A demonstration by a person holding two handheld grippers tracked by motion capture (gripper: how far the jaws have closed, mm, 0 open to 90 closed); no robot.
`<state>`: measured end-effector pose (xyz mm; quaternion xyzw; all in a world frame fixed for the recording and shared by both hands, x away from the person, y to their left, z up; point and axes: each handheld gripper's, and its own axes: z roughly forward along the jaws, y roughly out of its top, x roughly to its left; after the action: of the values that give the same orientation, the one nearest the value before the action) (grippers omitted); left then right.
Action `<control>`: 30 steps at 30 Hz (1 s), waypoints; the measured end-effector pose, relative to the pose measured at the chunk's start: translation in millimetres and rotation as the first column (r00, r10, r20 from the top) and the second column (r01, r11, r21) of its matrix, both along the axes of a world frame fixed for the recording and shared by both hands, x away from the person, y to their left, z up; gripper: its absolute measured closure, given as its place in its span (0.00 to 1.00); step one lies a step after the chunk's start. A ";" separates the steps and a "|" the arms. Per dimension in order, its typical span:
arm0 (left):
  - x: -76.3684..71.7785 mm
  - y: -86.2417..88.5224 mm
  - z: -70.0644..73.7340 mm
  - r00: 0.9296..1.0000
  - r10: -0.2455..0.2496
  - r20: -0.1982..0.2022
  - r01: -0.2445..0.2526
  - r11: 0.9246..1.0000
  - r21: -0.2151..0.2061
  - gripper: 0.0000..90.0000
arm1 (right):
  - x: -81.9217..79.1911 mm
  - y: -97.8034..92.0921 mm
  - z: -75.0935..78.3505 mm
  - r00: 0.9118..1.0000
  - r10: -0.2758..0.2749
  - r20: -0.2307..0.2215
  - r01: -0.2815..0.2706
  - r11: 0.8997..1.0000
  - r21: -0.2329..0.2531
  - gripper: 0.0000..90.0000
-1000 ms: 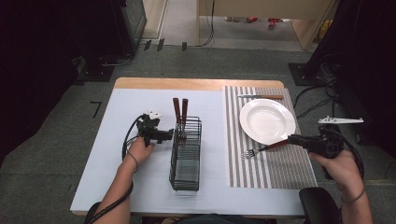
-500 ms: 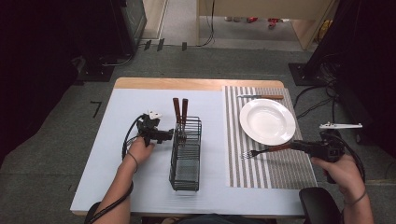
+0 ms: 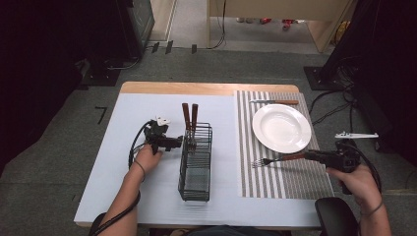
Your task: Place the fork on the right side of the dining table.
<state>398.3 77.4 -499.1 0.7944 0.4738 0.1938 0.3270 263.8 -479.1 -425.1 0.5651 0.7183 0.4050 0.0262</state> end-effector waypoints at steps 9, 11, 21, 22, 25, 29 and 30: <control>0.0 0.0 0.0 1.000 0.000 -0.001 0.000 1.000 -0.001 0.02 | 1.0 -1.9 -9.3 0.999 -0.010 -0.036 0.011 1.000 0.002 0.73; 0.0 0.0 0.0 1.000 0.000 -0.001 0.000 1.000 0.000 0.02 | 1.3 -2.6 -11.4 0.999 -0.012 -0.042 0.012 1.000 -0.002 0.72; 0.0 0.0 0.0 1.000 0.000 -0.001 0.000 1.000 0.000 0.02 | 2.9 -6.9 -21.4 0.997 -0.016 -0.072 0.017 1.000 0.020 0.71; 0.0 0.0 0.0 1.000 0.000 -0.001 0.000 1.000 0.000 0.02 | 3.2 -7.7 -22.3 0.997 -0.019 -0.072 0.021 0.999 0.028 0.71; 0.0 0.0 0.0 1.000 0.000 -0.001 0.000 1.000 0.000 0.02 | 3.6 -8.4 -24.2 0.996 -0.028 -0.080 0.030 0.999 0.024 0.70; 0.0 0.0 0.0 1.000 0.000 0.000 0.000 1.000 0.000 0.02 | 4.0 -9.5 -27.7 0.996 -0.031 -0.088 0.033 0.999 0.021 0.69; 0.0 0.0 0.0 1.000 0.000 -0.001 0.000 1.000 -0.001 0.02 | 4.2 -10.2 -28.8 0.995 -0.032 -0.093 0.034 0.999 0.021 0.68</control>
<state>398.3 77.3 -499.1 0.7942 0.4741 0.1935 0.3271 268.0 -489.3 -453.9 0.5954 0.7046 0.3859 -0.0066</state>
